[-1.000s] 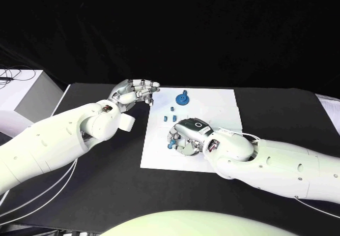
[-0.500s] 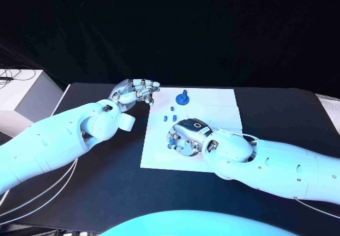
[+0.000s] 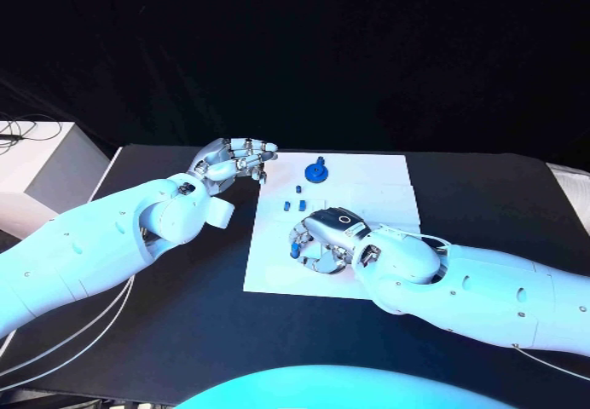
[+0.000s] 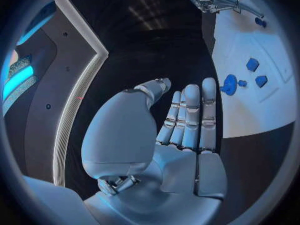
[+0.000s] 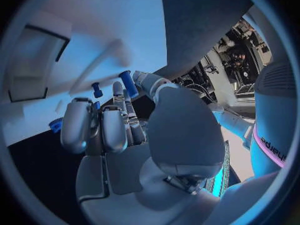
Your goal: Assemble the parts on the task board
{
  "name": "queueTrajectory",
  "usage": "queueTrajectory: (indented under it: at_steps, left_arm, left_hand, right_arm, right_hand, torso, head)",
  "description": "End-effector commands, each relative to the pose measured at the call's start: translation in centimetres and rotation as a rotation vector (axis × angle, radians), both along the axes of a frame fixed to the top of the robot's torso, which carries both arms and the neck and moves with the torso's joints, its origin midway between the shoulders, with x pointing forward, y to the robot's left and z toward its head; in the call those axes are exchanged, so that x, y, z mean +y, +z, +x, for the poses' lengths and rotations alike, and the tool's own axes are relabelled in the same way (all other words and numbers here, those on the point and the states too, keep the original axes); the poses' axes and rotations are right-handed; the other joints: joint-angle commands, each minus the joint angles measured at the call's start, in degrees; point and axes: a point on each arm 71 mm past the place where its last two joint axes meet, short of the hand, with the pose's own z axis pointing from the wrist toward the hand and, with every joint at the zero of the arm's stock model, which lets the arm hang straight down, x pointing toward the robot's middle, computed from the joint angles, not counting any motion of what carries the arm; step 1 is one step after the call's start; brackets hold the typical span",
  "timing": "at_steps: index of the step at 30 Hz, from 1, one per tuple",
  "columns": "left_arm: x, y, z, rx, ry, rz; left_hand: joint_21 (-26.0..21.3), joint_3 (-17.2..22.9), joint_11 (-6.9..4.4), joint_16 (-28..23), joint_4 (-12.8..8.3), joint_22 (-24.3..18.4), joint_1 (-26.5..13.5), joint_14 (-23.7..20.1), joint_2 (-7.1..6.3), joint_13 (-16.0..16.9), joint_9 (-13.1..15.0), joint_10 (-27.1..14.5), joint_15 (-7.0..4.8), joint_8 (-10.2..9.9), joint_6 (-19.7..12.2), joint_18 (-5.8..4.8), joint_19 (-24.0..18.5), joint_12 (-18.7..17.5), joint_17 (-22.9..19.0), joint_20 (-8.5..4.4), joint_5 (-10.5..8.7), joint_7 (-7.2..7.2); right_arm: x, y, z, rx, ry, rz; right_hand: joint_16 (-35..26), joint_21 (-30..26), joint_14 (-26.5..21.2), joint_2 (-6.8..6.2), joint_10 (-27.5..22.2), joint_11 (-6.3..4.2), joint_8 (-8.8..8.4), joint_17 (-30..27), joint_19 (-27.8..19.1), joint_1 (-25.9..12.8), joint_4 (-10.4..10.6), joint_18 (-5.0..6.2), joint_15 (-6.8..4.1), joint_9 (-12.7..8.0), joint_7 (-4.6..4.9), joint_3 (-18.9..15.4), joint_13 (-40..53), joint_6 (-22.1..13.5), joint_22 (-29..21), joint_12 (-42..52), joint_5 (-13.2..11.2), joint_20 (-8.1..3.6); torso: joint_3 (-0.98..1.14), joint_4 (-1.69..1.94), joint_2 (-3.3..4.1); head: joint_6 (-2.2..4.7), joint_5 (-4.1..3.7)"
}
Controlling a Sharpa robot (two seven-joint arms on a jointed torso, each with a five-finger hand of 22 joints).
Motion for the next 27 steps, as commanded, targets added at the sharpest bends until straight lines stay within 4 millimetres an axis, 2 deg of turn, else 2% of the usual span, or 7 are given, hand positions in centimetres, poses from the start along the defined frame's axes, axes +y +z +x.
queueTrajectory:
  at_steps: [1, 9, 17, 23, 25, 26, 27]
  left_arm:
    - [-0.3, 0.1, -0.1, -0.003, -0.02, -0.007]
    - [-0.2, 0.1, -0.1, -0.002, -0.02, -0.006]
    - [-0.2, 0.1, -0.1, -0.002, -0.021, -0.006]
    - [-0.1, 0.0, -0.1, -0.002, -0.021, -0.006]
    - [-0.1, 0.0, -0.1, -0.002, -0.022, -0.006]
    - [-0.1, 0.0, -0.1, -0.001, -0.022, -0.006]
    - [0.0, 0.0, -0.1, -0.001, -0.022, -0.006]
  left_hand:
    - [-0.1, 0.0, 0.02, 0.3, -0.3, 0.0, 0.4, -0.1, 0.14, -0.1, -0.1, -0.4, 0.38, -0.2, -0.5, 0.82, 0.4, 0.0, -0.1, -0.02, 0.17, 0.4]
    - [-0.1, 0.0, 0.02, 0.3, -0.3, 0.0, 0.4, -0.1, 0.14, -0.1, -0.1, -0.4, 0.38, -0.2, -0.5, 0.82, 0.4, 0.0, -0.1, -0.02, 0.17, 0.4]
    - [-0.1, 0.0, 0.04, 0.3, -0.3, 0.0, 0.4, -0.1, 0.14, -0.1, -0.1, -0.5, 0.39, -0.2, -0.5, 0.82, 0.4, 0.0, -0.1, 0.0, 0.16, 0.41]
    - [-0.1, -0.1, 0.05, 0.3, -0.3, 0.0, 0.4, -0.1, 0.13, -0.1, -0.1, -0.6, 0.4, -0.2, -0.5, 0.82, 0.4, 0.0, -0.1, 0.0, 0.16, 0.42]
    - [-0.1, -0.1, 0.05, 0.3, -0.3, 0.0, 0.4, -0.1, 0.13, -0.1, -0.1, -0.6, 0.4, -0.2, -0.5, 0.82, 0.4, 0.0, -0.1, 0.0, 0.16, 0.42]
    - [-0.1, -0.1, 0.05, 0.3, -0.3, 0.0, 0.4, -0.1, 0.13, -0.1, -0.1, -0.6, 0.4, -0.2, -0.5, 0.82, 0.4, 0.0, -0.1, 0.0, 0.16, 0.42]
    - [-0.1, -0.1, 0.05, 0.3, -0.3, 0.0, 0.4, -0.1, 0.13, -0.1, -0.1, -0.6, 0.41, -0.2, -0.5, 0.82, 0.4, 0.0, -0.1, 0.01, 0.16, 0.41]
  right_arm:
    - [-0.1, 0.2, 0.0, -0.016, -0.018, 0.02]
    - [-0.4, 0.5, 0.0, -0.039, -0.043, 0.059]
    - [-1.3, 1.3, -0.4, -0.054, -0.062, 0.127]
    - [-3.8, 2.8, -0.4, -0.024, -0.116, 0.234]
    - [-4.8, 3.3, -0.2, -0.019, -0.137, 0.264]
    - [-5.7, 3.6, 0.0, -0.012, -0.157, 0.282]
    - [-6.1, 3.7, 0.1, -0.005, -0.17, 0.291]
  right_hand:
    - [-0.2, -0.4, 0.4, 0.23, -0.3, 0.01, -0.25, -0.2, 0.0, -0.5, 0.0, -0.7, 0.52, -0.1, -0.03, -0.5, 0.1, -0.5, -0.2, -0.1, -0.3, 0.39]
    - [-0.8, -1.4, 0.1, 0.44, -1.0, 0.0, -0.84, -1.5, -0.3, -0.2, 0.1, -0.5, 0.52, -0.3, 0.04, -1.9, 0.2, -1.4, -1.0, -0.1, -0.3, 0.42]
    - [-1.8, -3.7, -0.4, 0.68, -1.7, 0.06, -1.04, -3.3, -1.0, 0.1, 0.4, -0.04, 0.55, -0.5, 0.1, -3.2, 0.2, -1.5, -2.8, 0.0, -0.2, 0.45]
    - [-1.9, -5.5, -0.3, 1.28, -0.4, 0.03, -0.77, -3.4, -1.6, 0.8, 0.7, 0.29, 0.51, -0.5, 0.02, -3.4, 0.6, -0.6, -4.3, 0.5, 0.1, 0.42]
    - [-2.3, -6.7, -0.5, 1.41, 0.7, 0.18, -0.5, -4.1, -2.0, 1.0, 1.1, 0.49, 0.64, -0.4, 0.25, -3.0, 0.8, 0.2, -5.2, 0.9, 0.2, 0.49]
    - [-3.5, -9.5, -1.1, 1.32, 1.7, 0.3, -0.12, -6.2, -3.0, 1.1, 1.4, 0.96, 0.74, -0.3, 0.65, -2.5, 0.9, 1.2, -7.4, 1.1, 0.7, 0.61]
    - [-4.1, -10.6, -1.5, 1.2, 2.3, 0.25, 0.12, -7.3, -3.4, 0.9, 1.7, 1.2, 0.73, -0.3, 0.62, -2.3, 1.0, 1.8, -8.3, 1.3, 1.0, 0.62]
  torso:
    - [0.02, 0.01, 0.02]
    - [0.04, 0.05, 0.03]
    - [-0.02, 0.07, -0.03]
    - [-0.07, -0.08, -0.08]
    - [-0.03, -0.17, -0.08]
    - [-0.02, -0.26, -0.11]
    - [-0.02, -0.28, -0.12]
  head:
    - [0.06, 0.01]
    - [0.14, -0.05]
    - [0.31, -0.25]
    - [0.72, -0.58]
    - [1.05, -1.09]
    - [1.3, -1.47]
    - [1.42, -1.67]
